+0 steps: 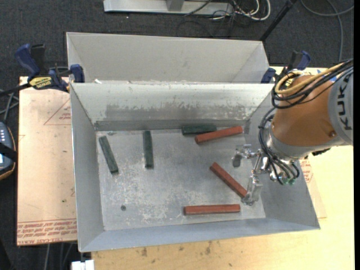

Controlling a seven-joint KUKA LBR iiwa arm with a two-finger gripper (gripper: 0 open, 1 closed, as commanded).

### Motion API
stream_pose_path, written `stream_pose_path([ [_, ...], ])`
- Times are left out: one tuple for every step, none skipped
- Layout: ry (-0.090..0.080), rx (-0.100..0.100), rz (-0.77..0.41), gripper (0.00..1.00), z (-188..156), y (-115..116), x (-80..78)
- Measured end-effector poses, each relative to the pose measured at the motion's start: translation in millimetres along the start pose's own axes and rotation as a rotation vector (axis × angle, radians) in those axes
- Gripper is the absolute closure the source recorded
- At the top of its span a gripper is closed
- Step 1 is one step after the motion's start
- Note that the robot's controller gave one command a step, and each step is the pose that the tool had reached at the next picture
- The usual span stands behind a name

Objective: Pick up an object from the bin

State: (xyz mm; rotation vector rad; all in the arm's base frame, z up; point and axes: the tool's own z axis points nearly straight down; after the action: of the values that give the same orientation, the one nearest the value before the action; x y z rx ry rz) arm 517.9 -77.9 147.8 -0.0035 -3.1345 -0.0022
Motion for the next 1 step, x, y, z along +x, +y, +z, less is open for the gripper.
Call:
stream_pose_path([
  [-0.007,0.001,-0.003,0.00,-3.9,0.3,-1.9],
])
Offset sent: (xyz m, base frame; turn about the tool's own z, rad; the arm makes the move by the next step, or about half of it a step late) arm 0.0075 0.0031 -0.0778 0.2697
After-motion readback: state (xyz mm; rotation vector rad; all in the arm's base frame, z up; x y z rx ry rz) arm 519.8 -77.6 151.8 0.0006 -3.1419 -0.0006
